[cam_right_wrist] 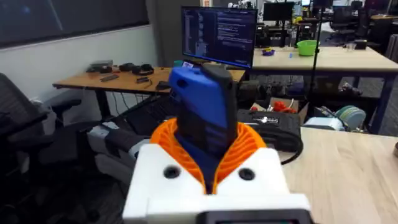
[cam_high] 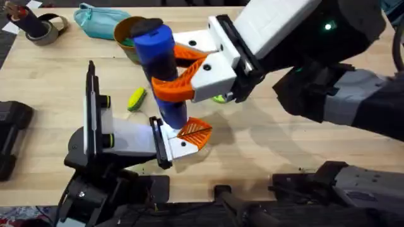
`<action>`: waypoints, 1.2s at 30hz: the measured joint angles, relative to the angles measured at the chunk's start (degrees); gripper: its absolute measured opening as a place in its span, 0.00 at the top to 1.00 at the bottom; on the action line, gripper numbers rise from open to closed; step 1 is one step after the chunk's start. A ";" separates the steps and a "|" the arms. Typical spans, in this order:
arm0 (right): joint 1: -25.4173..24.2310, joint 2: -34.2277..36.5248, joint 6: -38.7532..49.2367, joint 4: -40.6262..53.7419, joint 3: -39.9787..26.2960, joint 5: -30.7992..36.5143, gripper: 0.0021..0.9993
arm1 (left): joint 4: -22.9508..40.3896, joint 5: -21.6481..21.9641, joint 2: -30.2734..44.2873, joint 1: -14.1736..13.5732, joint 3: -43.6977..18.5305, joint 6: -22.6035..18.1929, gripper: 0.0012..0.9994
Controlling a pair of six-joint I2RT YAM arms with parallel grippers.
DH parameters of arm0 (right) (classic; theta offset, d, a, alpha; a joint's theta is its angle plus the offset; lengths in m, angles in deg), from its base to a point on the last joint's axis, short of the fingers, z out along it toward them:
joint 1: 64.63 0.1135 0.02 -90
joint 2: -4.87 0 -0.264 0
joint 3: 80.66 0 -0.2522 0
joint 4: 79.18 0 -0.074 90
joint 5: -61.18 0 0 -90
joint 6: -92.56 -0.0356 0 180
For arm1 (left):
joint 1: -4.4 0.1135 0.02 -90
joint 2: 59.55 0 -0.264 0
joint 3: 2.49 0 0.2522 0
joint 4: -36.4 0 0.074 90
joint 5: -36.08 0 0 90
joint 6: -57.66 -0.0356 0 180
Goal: Pick up the gripper from the table and insert it into the empty holder that is missing its gripper. Then pick up a screw, insert it into the mounting hole, and use the screwdriver to tighten it. Finally, clean up the table by picking up the vegetable and placing it into the bucket.
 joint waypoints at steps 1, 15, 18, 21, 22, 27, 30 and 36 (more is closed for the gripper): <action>0.00 0.00 0.02 0.00 0.00 0.00 0.96 | 0.00 0.00 0.00 0.00 0.00 -0.02 0.99; -0.06 0.00 -0.02 -0.88 0.15 -0.28 0.96 | -0.02 0.02 0.00 0.00 0.00 -0.02 0.99; -0.43 0.00 0.00 0.78 -0.68 -0.59 0.96 | -0.04 0.04 0.00 0.00 0.00 -0.04 0.99; -0.76 0.07 0.27 3.38 -2.30 -1.79 0.96 | -0.48 0.34 0.00 0.00 -0.04 0.30 0.99; -0.79 0.13 0.53 4.38 -3.05 -2.30 0.96 | -0.70 0.33 -0.02 0.00 -0.04 0.35 0.99; -3.88 0.79 3.35 18.97 -19.81 -3.00 0.96 | -0.04 0.28 0.00 0.00 -0.05 0.20 0.99; -4.55 0.45 7.31 27.68 -27.98 -2.97 0.96 | -0.05 0.28 -0.02 0.00 -0.07 0.20 0.99; -3.53 -0.40 12.15 33.12 -31.23 -2.77 0.96 | -0.04 0.28 0.00 0.00 -0.07 0.20 0.99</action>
